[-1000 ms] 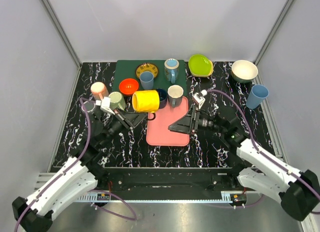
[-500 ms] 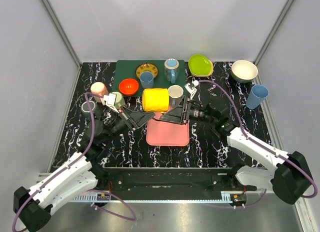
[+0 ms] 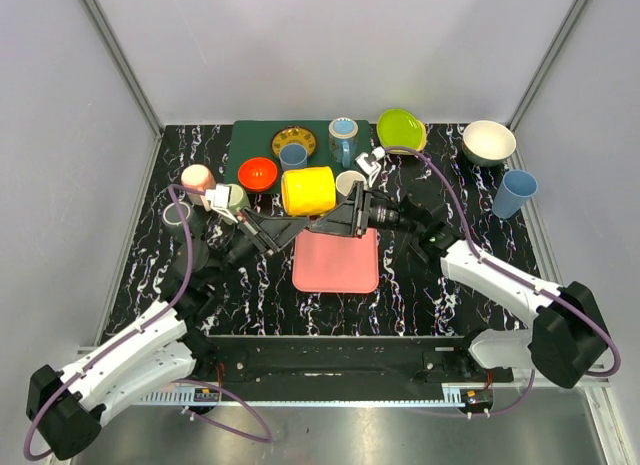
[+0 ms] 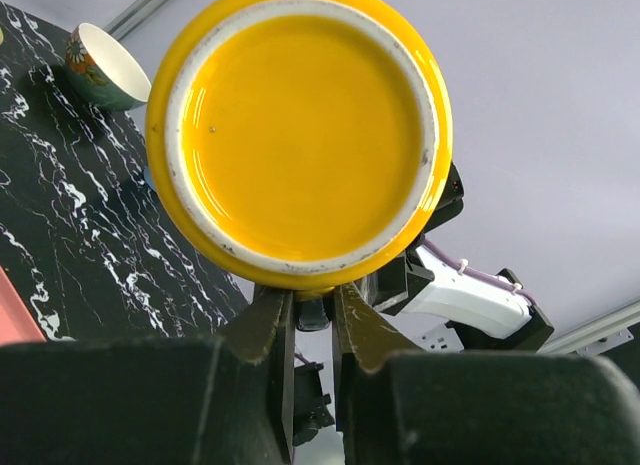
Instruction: Turn the mug right side up
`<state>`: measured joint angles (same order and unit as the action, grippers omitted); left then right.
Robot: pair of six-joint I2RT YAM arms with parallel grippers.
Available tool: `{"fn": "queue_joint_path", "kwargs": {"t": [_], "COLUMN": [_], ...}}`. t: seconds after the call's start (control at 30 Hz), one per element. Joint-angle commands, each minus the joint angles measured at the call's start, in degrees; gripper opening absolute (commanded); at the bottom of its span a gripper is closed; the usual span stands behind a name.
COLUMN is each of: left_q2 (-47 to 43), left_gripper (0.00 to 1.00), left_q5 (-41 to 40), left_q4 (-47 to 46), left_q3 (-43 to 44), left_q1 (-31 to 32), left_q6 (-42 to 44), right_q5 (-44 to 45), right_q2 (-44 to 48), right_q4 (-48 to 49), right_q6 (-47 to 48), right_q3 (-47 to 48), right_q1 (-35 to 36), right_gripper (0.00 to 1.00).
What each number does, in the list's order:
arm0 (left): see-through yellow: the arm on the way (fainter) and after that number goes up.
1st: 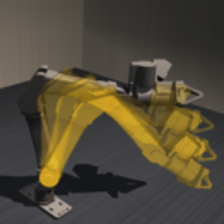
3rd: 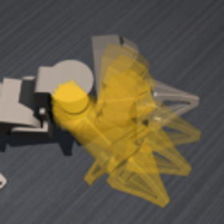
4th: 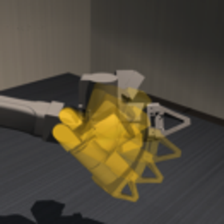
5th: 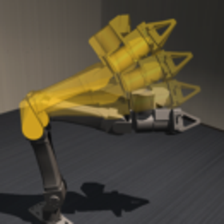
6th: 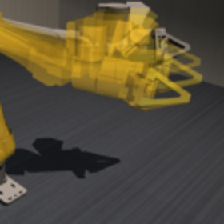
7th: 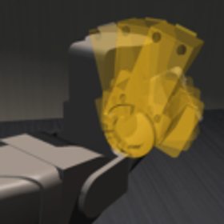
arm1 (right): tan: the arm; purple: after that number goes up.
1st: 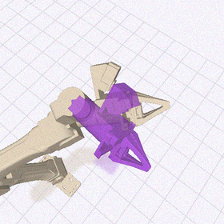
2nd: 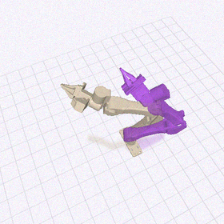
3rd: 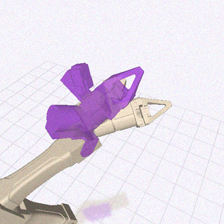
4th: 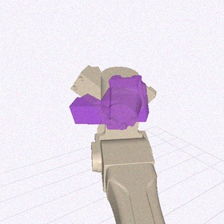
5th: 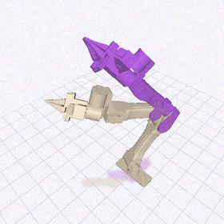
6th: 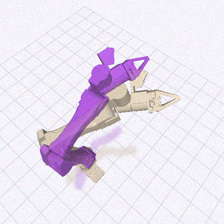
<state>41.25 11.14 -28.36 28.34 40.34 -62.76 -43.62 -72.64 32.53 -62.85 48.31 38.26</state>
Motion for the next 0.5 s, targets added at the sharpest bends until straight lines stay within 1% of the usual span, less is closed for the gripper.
{"fn": "queue_joint_path", "kwargs": {"t": [0.0, 0.07, 0.13, 0.27, 0.3, 0.47], "left_q2": [0.84, 1.19, 1.81, 2.08, 1.9, 0.23], "left_gripper": [0.0, 0.0, 0.0, 0.0, 0.0, 0.0], "left_q5": [5.91, 6.18, 6.7, 7.15, 7.32, 7.5], "left_q4": [-7.94, -8.38, -8.9, -9.43, -9.43, -8.38], "left_q3": [1.81, 1.72, 1.72, 1.02, 0.84, -0.47], "left_q1": [2.46, 2.64, 2.9, 3.61, 3.61, 3.61], "left_q6": [0.62, 0.71, 0.71, 0.62, 0.62, 1.24], "right_q5": [-0.68, -0.77, -0.42, 0.9, 1.16, 3.36], "right_q2": [-2.15, -2.5, -2.86, -2.42, -1.98, 0.39], "right_q4": [4.29, 4.99, 5.95, 8.68, 8.77, 7.9], "right_q6": [-0.43, -0.69, -1.13, -2.1, -1.93, 0.09], "right_q3": [3.72, 3.89, 3.72, 2.75, 2.66, 1.78], "right_q1": [2.17, 2.17, 2.17, 2.26, 2.17, 2.26], "right_gripper": [0.42, 0.34, 0.32, 0.1, 0.0, 0.0]}}
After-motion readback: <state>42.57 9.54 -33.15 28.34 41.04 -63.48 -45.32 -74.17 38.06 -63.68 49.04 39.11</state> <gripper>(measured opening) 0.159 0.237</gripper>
